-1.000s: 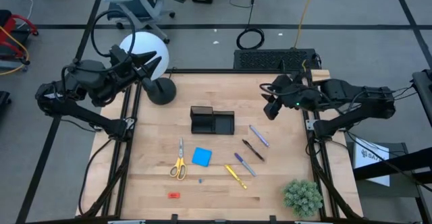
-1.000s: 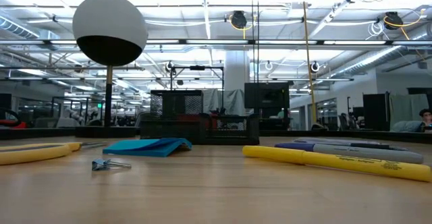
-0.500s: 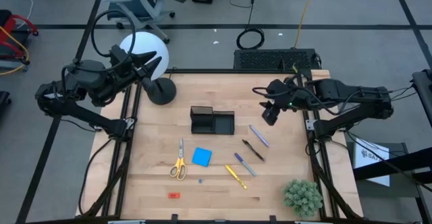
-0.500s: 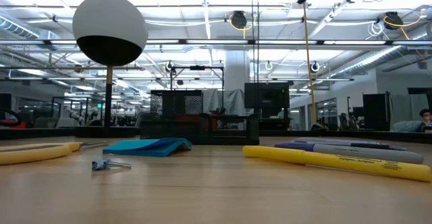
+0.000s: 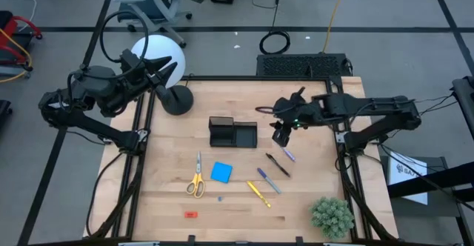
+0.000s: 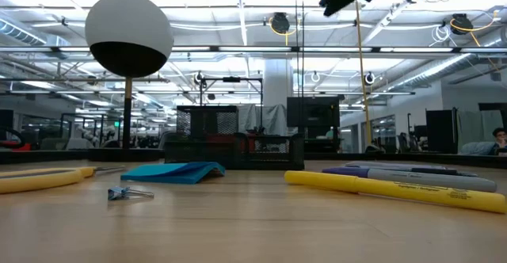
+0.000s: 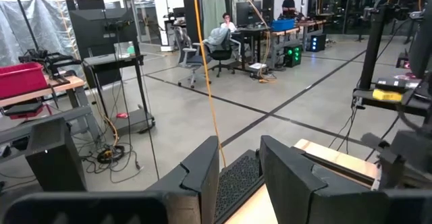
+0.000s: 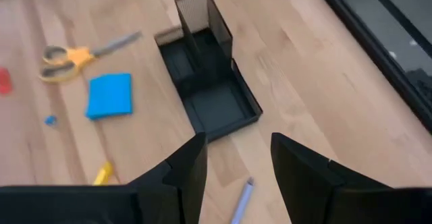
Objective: Pick and place office supplies into organizer
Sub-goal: Put the purple pen into the black mesh desk organizer
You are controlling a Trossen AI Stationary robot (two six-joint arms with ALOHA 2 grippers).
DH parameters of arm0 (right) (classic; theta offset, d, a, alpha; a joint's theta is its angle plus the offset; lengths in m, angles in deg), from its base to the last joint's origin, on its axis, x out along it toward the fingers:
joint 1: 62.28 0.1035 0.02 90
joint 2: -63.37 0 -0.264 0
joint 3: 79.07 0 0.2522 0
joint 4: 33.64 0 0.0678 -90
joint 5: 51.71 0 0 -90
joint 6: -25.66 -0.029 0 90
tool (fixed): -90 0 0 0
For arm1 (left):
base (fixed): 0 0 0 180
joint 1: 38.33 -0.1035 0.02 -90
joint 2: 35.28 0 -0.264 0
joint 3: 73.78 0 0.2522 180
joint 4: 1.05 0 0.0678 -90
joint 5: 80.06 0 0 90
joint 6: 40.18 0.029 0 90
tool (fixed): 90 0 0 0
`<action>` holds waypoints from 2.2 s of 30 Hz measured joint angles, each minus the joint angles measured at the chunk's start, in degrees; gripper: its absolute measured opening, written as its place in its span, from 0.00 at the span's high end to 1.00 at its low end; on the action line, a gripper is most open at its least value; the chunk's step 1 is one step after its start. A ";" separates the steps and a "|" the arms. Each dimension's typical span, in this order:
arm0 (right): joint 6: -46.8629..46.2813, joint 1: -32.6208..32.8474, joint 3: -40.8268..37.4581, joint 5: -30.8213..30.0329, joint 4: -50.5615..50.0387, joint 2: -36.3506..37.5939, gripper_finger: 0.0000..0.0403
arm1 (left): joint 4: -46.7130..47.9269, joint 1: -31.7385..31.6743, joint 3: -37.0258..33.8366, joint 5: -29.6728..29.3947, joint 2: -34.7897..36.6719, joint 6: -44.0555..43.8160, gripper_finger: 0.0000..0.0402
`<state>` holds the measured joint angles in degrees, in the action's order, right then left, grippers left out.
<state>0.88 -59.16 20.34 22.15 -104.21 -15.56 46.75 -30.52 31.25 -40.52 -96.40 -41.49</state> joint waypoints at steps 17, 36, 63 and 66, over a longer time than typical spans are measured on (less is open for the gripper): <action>-14.07 -0.60 -0.04 1.46 -9.82 -10.77 0.61 | -0.02 0.00 -0.02 0.00 0.00 0.00 0.71; -18.29 -5.38 -3.59 7.25 -6.98 -17.34 0.61 | -0.02 0.00 -0.02 0.00 -0.01 0.00 0.71; -22.25 -5.76 -21.62 11.98 5.91 -17.32 0.61 | -0.02 0.00 -0.02 0.00 0.00 0.00 0.71; -22.33 -6.07 -22.89 12.39 7.75 -17.32 0.61 | -0.01 0.00 -0.02 0.00 -0.01 0.00 0.71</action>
<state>-21.46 -65.23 -2.55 34.54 -96.47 -32.88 46.73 -30.52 31.22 -40.52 -96.41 -41.49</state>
